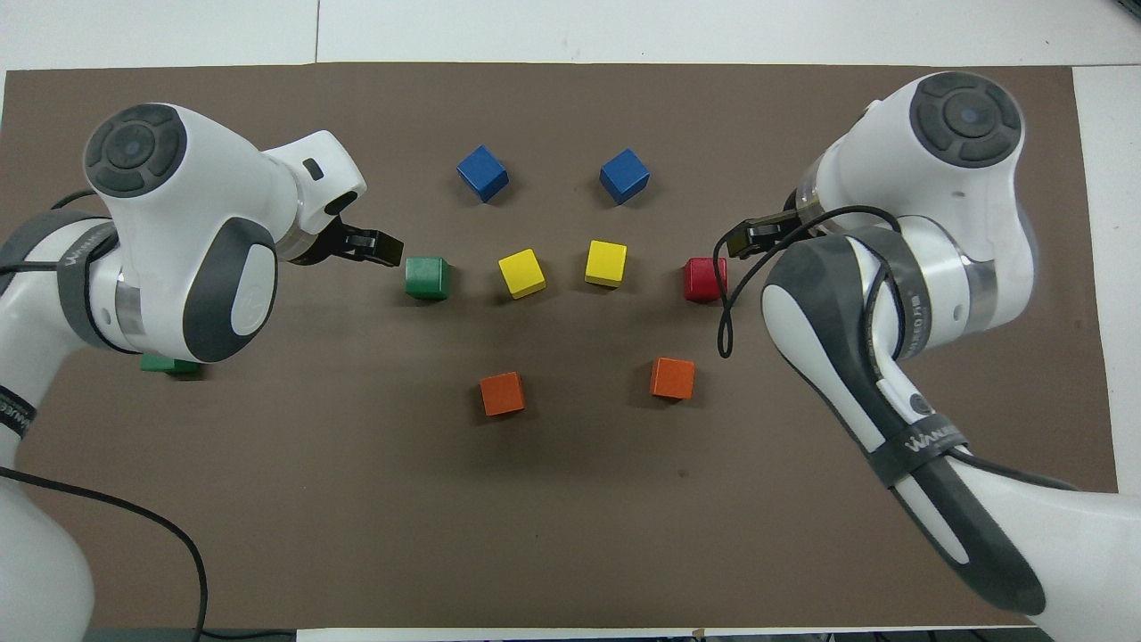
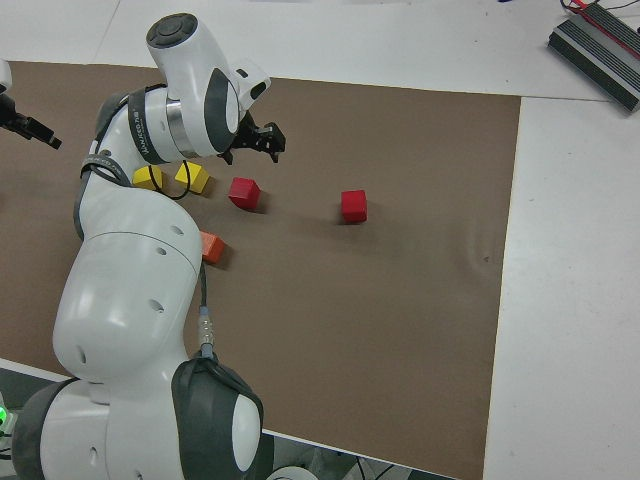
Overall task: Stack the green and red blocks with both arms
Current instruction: 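Reach the second green cube with the left gripper while the right gripper reaches red, then grasp the second green cube with the left gripper while the right grasps red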
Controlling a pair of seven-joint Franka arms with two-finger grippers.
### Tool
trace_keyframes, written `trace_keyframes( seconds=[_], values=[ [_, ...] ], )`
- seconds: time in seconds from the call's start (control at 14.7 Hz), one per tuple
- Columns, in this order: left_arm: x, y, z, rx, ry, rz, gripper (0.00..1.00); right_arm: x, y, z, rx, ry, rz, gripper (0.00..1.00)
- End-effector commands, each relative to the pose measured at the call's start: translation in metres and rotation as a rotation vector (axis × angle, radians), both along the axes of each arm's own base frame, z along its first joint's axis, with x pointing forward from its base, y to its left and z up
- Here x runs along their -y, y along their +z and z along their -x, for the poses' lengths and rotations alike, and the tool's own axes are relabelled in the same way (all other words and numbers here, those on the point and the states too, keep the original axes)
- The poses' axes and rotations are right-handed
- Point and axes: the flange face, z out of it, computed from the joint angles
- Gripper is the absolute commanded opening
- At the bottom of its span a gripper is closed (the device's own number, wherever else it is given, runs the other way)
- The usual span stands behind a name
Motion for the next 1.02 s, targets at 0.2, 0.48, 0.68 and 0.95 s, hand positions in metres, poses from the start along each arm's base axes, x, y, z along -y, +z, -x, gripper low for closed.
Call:
trace_keyframes(
  seconds=[0.2, 0.48, 0.68, 0.95],
  values=[
    [0.038, -0.050, -0.007, 0.011, 0.001, 0.011, 1.00, -0.028, -0.047, -0.012, -0.009, -0.209, -0.006, 1.00],
    [0.039, -0.076, -0.009, 0.010, 0.004, 0.007, 1.00, -0.036, -0.073, -0.016, 0.002, -0.218, -0.016, 1.00],
    [0.043, -0.091, -0.005, 0.015, 0.000, 0.003, 1.00, -0.048, -0.081, -0.015, 0.008, -0.232, -0.021, 1.00],
    [0.042, -0.104, -0.002, 0.017, 0.007, 0.003, 1.00, -0.049, -0.096, -0.009, 0.009, -0.232, -0.023, 1.00]
  ],
)
